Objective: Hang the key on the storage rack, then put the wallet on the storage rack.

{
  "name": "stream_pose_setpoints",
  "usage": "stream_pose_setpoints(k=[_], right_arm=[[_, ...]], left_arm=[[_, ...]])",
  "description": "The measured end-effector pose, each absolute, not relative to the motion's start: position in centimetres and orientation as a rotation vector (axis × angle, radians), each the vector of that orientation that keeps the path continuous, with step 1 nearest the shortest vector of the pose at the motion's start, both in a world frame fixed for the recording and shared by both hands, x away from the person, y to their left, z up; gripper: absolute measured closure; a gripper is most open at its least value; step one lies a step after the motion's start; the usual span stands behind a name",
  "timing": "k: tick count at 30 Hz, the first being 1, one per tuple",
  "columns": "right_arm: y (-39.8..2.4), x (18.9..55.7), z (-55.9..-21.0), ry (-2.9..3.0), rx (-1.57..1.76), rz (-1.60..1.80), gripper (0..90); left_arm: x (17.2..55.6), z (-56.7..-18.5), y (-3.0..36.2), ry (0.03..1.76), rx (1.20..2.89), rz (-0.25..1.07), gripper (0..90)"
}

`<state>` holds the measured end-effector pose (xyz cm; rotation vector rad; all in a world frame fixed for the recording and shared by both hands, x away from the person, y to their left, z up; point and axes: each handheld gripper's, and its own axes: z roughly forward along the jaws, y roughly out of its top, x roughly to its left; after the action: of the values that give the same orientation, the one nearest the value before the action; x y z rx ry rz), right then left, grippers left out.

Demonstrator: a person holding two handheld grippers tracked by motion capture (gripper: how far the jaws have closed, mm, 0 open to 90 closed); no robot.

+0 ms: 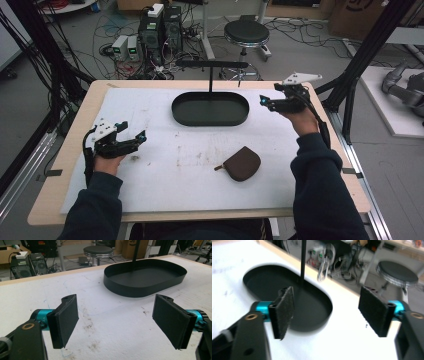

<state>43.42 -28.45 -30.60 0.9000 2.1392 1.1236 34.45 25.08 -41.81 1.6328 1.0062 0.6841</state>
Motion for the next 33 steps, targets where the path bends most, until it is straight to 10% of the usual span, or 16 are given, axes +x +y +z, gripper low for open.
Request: stream_pose_setpoints(k=[33], right_arm=[[-26.8, 35.0, -40.1, 2.336, 0.931, 1.079, 31.3]], left_arm=[[34.1, -41.5, 24.3, 0.992, 1.649, 0.697, 20.8]])
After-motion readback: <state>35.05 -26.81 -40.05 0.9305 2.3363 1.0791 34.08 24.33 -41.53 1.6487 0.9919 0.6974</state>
